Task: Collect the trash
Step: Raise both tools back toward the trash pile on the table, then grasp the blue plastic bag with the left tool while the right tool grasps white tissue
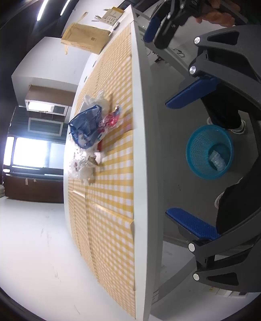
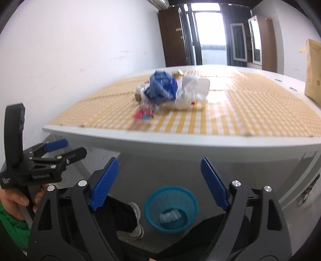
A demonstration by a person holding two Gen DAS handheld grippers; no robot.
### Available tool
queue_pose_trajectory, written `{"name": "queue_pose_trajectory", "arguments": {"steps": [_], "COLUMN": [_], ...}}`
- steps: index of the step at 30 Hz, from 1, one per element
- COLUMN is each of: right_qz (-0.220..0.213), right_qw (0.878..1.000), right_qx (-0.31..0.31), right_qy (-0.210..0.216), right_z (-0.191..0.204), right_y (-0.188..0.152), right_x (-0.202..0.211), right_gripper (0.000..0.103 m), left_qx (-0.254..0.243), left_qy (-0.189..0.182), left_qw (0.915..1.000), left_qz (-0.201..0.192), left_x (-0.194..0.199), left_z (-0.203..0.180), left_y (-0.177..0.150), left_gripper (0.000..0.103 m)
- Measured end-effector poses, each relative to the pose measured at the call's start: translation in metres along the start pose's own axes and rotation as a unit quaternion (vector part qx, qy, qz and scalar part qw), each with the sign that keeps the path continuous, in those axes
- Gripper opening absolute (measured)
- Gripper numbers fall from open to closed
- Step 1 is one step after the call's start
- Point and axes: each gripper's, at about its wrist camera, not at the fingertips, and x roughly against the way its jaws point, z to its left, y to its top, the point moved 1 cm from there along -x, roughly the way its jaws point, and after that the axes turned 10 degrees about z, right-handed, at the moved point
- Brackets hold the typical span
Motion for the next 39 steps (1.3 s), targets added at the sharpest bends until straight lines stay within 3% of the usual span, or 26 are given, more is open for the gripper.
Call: {"name": "queue_pose_trajectory", "arguments": {"steps": [10,16,23,26,29,39], "right_qz": [-0.029,-0.036,-0.016,-0.008,0.008,0.051], "right_qw": [0.999,0.999,0.999,0.999,0.999,0.998], "right_qx": [-0.002,-0.016,-0.030,-0.037,-0.035,-0.042], "right_qy": [-0.016,-0.021,-0.013,-0.007,0.000,0.020], "right_z": [-0.018,-0.036,-0.054,-0.060,-0.065,-0.074], "right_y": [0.041,0.065,0.096,0.109,0.120,0.149], "right_x": [0.000,-0.019,-0.051,-0.063,-0.079,-0.117], "right_gripper": [0.094,0.094,0.093,0.092,0.083,0.068], "left_qx": [0.024,0.030,0.007,0.008,0.005,-0.005], "left_qy": [-0.019,-0.036,-0.043,-0.043,-0.051,-0.076], "left_qw": [0.9990,0.9984,0.9986,0.9985,0.9982,0.9970], "left_qz": [-0.031,-0.033,-0.030,-0.035,-0.030,-0.012], "left_x": [0.017,0.006,-0.012,-0.017,-0.026,-0.051], "left_z": [0.012,0.009,-0.002,-0.003,-0.007,-0.018], "left_y": [0.039,0.063,0.090,0.103,0.115,0.149], "left_gripper": [0.097,0.097,0.097,0.097,0.097,0.093]}}
